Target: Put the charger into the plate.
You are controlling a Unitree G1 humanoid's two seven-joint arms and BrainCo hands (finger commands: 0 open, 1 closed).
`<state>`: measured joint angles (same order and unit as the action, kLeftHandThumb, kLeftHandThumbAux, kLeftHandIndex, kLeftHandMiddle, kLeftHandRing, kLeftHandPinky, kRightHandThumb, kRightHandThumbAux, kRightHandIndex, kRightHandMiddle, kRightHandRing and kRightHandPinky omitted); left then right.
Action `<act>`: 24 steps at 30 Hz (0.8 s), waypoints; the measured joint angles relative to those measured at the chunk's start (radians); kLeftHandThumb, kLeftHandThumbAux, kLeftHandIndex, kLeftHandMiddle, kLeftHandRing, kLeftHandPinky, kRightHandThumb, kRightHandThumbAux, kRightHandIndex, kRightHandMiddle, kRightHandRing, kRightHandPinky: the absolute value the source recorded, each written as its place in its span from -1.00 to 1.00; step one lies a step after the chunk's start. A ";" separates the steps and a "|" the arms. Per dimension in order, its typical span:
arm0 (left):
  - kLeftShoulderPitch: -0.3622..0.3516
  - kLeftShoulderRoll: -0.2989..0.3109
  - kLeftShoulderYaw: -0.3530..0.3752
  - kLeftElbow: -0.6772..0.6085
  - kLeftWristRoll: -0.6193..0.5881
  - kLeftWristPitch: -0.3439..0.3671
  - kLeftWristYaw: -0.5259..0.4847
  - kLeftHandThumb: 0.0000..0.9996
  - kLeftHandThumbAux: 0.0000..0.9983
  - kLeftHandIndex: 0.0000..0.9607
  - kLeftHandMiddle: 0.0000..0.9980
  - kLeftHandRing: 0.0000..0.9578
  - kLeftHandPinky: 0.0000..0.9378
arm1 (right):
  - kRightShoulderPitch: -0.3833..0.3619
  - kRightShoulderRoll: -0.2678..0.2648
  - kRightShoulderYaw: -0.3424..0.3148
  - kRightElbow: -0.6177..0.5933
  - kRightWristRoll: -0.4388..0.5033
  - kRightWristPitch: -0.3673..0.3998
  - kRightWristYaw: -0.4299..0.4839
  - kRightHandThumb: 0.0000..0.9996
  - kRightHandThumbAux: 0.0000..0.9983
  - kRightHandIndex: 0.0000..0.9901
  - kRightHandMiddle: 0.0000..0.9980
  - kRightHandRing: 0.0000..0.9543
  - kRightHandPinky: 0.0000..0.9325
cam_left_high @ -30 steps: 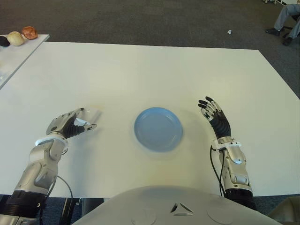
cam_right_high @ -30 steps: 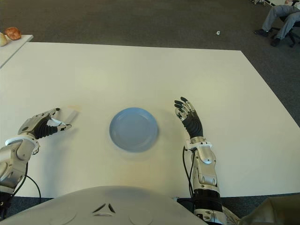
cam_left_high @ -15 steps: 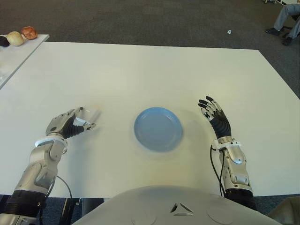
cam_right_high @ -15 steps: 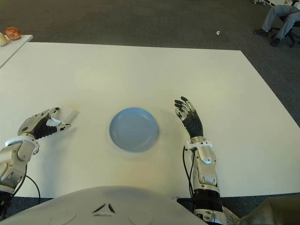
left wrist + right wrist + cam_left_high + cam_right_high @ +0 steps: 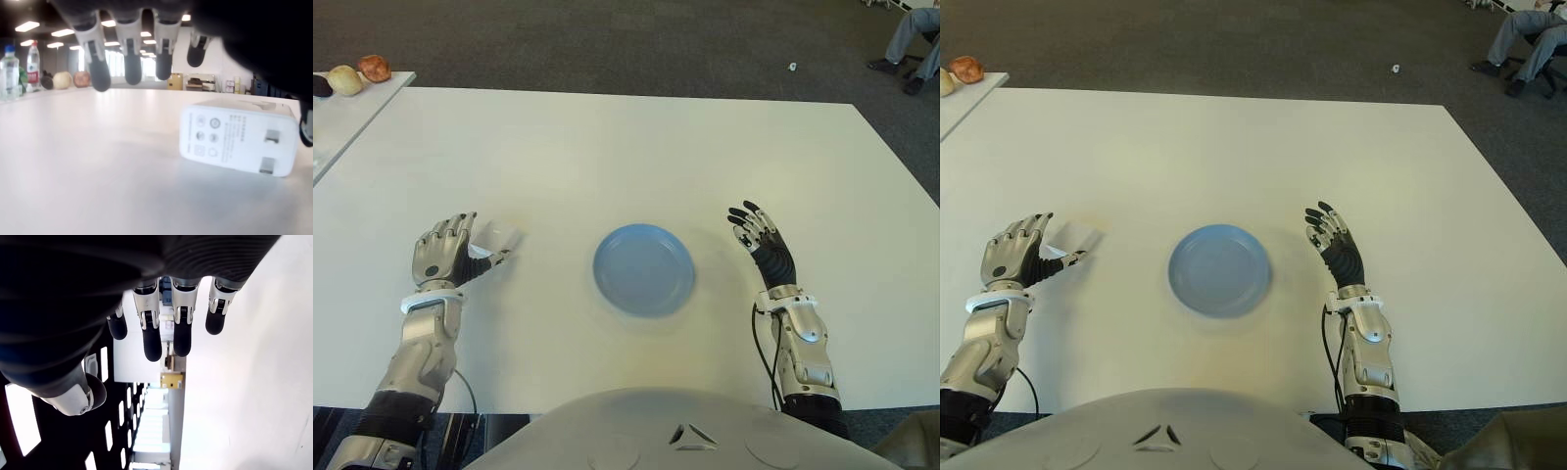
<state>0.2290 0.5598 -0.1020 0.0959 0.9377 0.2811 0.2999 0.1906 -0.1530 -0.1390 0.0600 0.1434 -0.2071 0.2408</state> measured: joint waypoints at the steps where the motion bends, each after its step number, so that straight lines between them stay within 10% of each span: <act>1: -0.004 -0.006 -0.003 0.006 0.007 0.009 0.010 -0.58 -0.39 -0.83 -0.73 -0.68 -0.51 | 0.000 0.001 0.000 -0.001 0.000 0.000 -0.001 -0.95 0.20 -0.80 -0.58 -0.67 -0.83; 24: -0.019 -0.027 -0.051 0.020 0.023 0.093 0.019 -0.58 -0.39 -0.79 -0.66 -0.59 -0.43 | 0.005 0.010 0.001 -0.008 0.000 0.000 -0.006 -0.98 0.19 -0.79 -0.59 -0.68 -0.83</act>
<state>0.2104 0.5330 -0.1527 0.1159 0.9611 0.3744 0.3191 0.1960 -0.1434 -0.1379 0.0517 0.1435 -0.2074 0.2351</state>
